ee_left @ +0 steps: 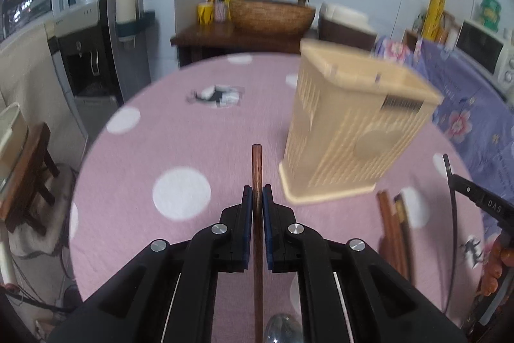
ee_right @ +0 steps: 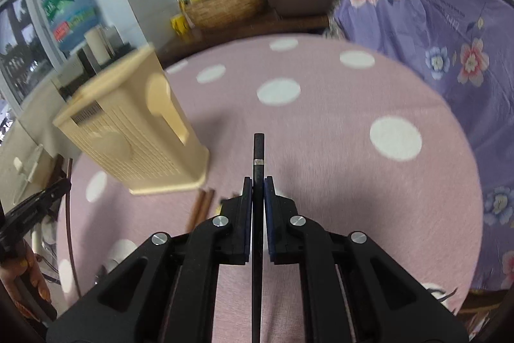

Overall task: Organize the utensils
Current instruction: 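Insert the brown chopstick into the cream caddy with the left tool while the right inserts the black one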

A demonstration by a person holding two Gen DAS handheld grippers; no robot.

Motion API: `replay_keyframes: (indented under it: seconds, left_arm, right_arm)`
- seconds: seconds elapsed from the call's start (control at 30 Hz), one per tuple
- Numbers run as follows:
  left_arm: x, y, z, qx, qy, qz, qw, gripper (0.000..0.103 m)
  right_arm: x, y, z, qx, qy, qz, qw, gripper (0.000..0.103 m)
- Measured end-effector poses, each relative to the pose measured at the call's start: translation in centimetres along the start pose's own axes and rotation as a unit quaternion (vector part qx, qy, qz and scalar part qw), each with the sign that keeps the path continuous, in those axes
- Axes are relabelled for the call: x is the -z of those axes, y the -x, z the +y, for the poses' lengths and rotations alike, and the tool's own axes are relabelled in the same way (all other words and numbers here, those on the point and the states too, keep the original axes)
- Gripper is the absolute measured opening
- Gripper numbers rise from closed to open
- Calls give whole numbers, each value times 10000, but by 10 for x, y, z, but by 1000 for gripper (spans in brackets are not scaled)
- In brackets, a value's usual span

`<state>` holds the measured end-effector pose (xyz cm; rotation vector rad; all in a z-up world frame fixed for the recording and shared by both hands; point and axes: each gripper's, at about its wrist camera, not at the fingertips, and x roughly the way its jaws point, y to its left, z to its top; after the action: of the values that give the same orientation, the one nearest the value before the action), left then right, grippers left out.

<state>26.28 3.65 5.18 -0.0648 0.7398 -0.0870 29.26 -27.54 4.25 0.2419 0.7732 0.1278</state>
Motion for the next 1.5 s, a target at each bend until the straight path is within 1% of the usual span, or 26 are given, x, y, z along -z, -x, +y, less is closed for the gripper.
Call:
replay_keyframes:
  seconds: [0.2,0.3,0.43,0.6,0.77,0.87,0.93,1.0,1.1,1.2,1.27,1.33,1.43,1.5]
  left_arm:
    - [-37,44,2,-19,-19,-746,9972,8]
    - [-48,51,5,-54,70,-950,9954,8]
    - [-50,53,7,-64,102,-1020,9947,8]
    - [-52,63,5,-53,40,-1159,9932,8]
    - [-64,71,7,-86,1,-1318,9912,8]
    - [-80,79,8,-183,-20,-1507,9884,8]
    - [-94,88,7,-208,-10,-1658,9859,8]
    - [-115,100,5,-175,6,-1829,9830,8]
    - [-145,121,-2,-11,74,-2106,9775,8]
    - [-169,137,-12,266,194,-2322,9721,8]
    - [-177,138,-21,404,236,-2431,9689,8]
    - [-179,132,-30,446,236,-2486,9673,8]
    - [-171,109,-41,488,240,-2376,9698,8]
    - [-160,88,-47,414,212,-2272,9727,8]
  right_arm:
    - [-32,49,2,-215,148,-633,9977,8]
    - [-40,64,1,-242,189,-793,9964,8]
    - [-43,69,5,-248,308,-763,9963,8]
    - [-47,79,6,-310,357,-835,9954,8]
    - [-59,86,12,-264,492,-937,9940,8]
    - [-75,92,19,-204,613,-1066,9922,8]
    - [-92,99,26,-163,664,-1220,9902,8]
    - [-113,109,35,-228,667,-1372,9880,8]
    - [-144,130,53,-434,707,-1679,9823,8]
    - [-169,151,73,-717,743,-1952,9753,8]
    - [-177,155,85,-820,740,-2019,9732,8]
    - [-180,150,96,-860,779,-2016,9726,8]
    - [-171,128,104,-909,765,-1839,9757,8]
    - [-161,107,106,-851,759,-1658,9795,8]
